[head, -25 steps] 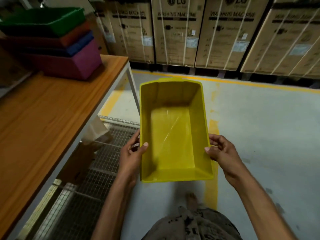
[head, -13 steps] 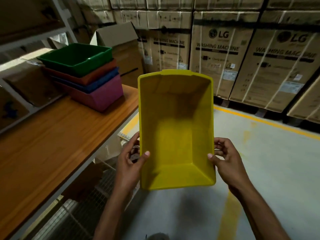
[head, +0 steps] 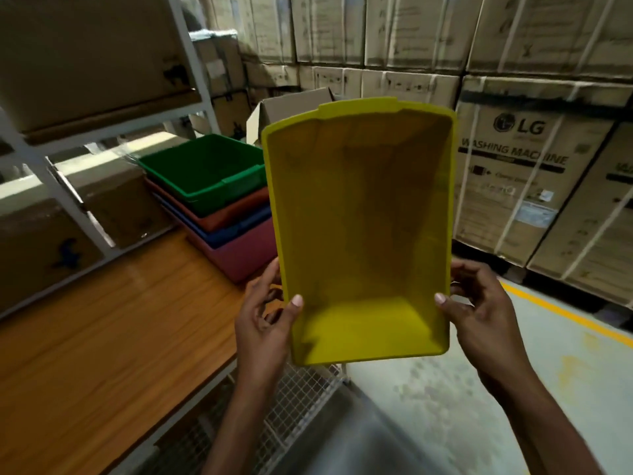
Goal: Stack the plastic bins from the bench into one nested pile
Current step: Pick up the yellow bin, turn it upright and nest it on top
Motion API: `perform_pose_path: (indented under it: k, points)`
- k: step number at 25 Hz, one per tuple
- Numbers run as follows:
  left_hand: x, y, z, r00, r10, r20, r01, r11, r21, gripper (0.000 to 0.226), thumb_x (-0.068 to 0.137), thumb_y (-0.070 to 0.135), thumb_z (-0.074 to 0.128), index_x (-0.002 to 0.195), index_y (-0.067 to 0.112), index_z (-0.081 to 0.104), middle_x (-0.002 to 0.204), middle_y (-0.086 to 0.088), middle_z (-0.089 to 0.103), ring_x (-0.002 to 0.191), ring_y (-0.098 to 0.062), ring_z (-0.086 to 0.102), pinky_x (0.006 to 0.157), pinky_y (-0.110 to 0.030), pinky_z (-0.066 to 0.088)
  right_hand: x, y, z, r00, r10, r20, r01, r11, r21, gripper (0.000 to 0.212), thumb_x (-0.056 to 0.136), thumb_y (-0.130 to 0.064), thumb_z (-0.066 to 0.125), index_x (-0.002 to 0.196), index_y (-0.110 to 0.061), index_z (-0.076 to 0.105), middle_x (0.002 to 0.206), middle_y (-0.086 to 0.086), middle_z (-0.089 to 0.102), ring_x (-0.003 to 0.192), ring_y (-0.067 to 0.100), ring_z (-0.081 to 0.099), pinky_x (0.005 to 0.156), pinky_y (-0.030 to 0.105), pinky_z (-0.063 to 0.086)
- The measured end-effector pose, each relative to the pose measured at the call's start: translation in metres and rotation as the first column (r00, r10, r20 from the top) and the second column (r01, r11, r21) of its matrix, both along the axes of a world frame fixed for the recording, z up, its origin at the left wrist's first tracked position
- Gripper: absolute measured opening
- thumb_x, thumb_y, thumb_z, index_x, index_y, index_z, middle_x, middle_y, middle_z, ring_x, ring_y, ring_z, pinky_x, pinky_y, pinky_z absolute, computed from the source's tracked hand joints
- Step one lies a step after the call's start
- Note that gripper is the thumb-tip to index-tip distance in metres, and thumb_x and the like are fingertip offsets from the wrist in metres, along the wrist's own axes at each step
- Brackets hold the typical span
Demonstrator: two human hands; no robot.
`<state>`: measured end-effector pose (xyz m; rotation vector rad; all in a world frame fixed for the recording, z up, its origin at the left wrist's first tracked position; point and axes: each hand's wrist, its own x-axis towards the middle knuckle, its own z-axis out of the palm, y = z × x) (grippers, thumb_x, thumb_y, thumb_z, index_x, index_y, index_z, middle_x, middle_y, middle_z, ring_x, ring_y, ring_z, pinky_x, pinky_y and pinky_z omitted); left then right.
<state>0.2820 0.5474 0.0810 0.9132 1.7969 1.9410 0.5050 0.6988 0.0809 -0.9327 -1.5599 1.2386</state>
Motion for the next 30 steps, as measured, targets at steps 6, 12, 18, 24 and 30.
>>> perform_pose_path:
  k: [6,12,18,24,30]
  points:
    - [-0.028,0.056,0.031,0.991,0.132,-0.016,-0.127,0.978,0.165,0.061,0.091,-0.002,0.07,0.138,0.036,0.06,0.137,0.004,0.065,0.123,-0.008,0.065,0.098,-0.027,0.057,-0.049,0.07,0.044,0.996,0.063,-0.062,-0.053,0.988,0.147,0.053,0.093,0.005,0.067,0.109,-0.044,0.06,0.105,-0.03,0.068,0.102,-0.009,0.062,0.076,0.012,0.05]
    - [-0.052,0.12,0.06,0.948,0.315,-0.05,-0.292,0.92,0.262,0.064,0.091,-0.002,0.07,0.145,0.028,0.057,0.143,0.0,0.063,0.127,-0.014,0.064,0.103,-0.046,0.054,-0.098,0.164,0.078,0.97,0.218,-0.111,-0.188,0.954,0.235,0.051,0.092,-0.001,0.069,0.118,-0.044,0.061,0.118,-0.014,0.067,0.112,0.008,0.064,0.091,0.035,0.054]
    - [-0.069,0.16,0.095,0.872,0.483,-0.072,-0.431,0.831,0.353,0.06,0.091,-0.003,0.068,0.144,0.022,0.056,0.141,-0.003,0.063,0.127,-0.015,0.064,0.102,-0.042,0.057,-0.147,0.228,0.116,0.889,0.429,-0.161,-0.376,0.884,0.278,0.051,0.092,0.0,0.069,0.116,-0.045,0.063,0.119,-0.015,0.068,0.11,0.0,0.064,0.091,0.03,0.055]
    - [-0.111,0.161,0.154,0.847,0.531,0.004,-0.504,0.801,0.323,0.051,0.092,-0.001,0.066,0.139,0.017,0.062,0.13,-0.006,0.071,0.118,-0.024,0.07,0.087,-0.037,0.061,-0.214,0.256,0.161,0.692,0.65,-0.315,-0.644,0.753,0.138,0.037,0.093,0.005,0.062,0.119,-0.021,0.069,0.119,0.007,0.074,0.109,0.021,0.07,0.096,0.04,0.06]
    - [-0.186,0.14,0.218,0.858,0.508,0.077,-0.513,0.844,0.154,0.045,0.092,0.007,0.069,0.135,0.015,0.065,0.112,-0.003,0.076,0.089,-0.013,0.077,0.069,-0.03,0.063,-0.297,0.259,0.201,0.643,0.706,-0.297,-0.746,0.665,-0.031,0.031,0.093,-0.005,0.067,0.123,-0.01,0.068,0.104,0.006,0.077,0.079,0.012,0.075,0.064,0.03,0.064]
